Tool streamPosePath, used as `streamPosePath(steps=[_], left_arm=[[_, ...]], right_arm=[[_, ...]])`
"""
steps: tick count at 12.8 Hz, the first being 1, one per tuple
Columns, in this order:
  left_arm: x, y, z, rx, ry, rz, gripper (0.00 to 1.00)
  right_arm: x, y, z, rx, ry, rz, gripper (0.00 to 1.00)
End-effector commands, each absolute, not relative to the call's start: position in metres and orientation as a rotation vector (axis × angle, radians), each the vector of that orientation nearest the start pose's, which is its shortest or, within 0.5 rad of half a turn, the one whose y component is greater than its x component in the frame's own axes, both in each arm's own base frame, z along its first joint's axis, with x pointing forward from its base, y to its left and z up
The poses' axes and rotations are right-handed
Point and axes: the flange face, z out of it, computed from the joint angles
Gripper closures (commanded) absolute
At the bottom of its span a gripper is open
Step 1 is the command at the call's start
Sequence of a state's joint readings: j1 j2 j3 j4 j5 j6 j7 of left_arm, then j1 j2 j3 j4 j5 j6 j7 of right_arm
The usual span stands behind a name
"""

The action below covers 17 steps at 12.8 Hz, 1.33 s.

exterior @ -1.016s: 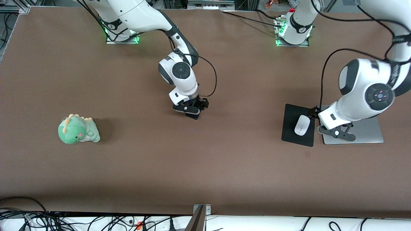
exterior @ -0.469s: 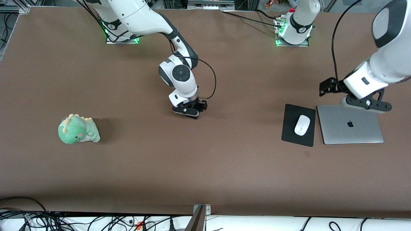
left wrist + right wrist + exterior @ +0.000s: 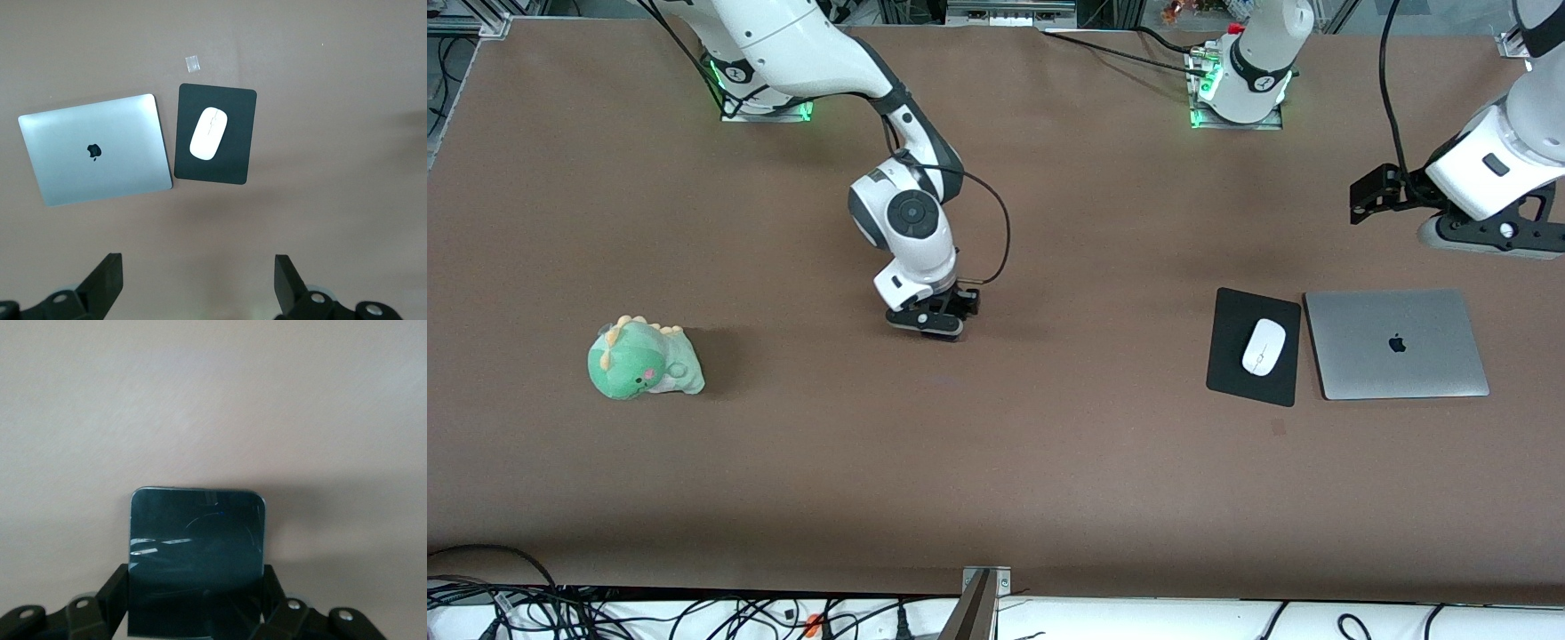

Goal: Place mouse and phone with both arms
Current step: 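Carry the black phone with the right gripper beside the green plush toy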

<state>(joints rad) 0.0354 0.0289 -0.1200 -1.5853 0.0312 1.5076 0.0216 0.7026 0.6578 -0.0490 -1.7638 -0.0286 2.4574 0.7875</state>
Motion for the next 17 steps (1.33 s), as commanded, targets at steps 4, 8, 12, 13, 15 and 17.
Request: streamPosePath(steps=[4,8,12,13,15,17], left_arm=[[0.551,-0.049,0.609,-3.102,0.167,0.186,0.00],[0.551,-0.056,0.609,-3.103,0.186,0.181,0.00],[0.551,-0.059,0.610,-3.103,0.191,0.179,0.00],[0.551,-0.060,0.615,-3.104,0.193,0.162,0.00],[0.552,-0.062,0.617,-3.103,0.200,0.155,0.00],[0.552,-0.062,0.617,-3.103,0.202,0.155,0.00]], right_arm=[[0.587,0.242,0.260,-3.197,-0.213,0.034,0.61],[0.594,0.159,0.227,-3.185,-0.268,0.062,0.61],[0.593,0.138,0.191,-3.189,-0.226,0.056,0.57],[0.590,0.136,0.183,-3.187,-0.223,0.034,0.55],[0.588,0.136,0.179,-3.185,-0.224,0.014,0.27],[0.589,0.137,0.208,-3.178,-0.213,-0.006,0.00]])
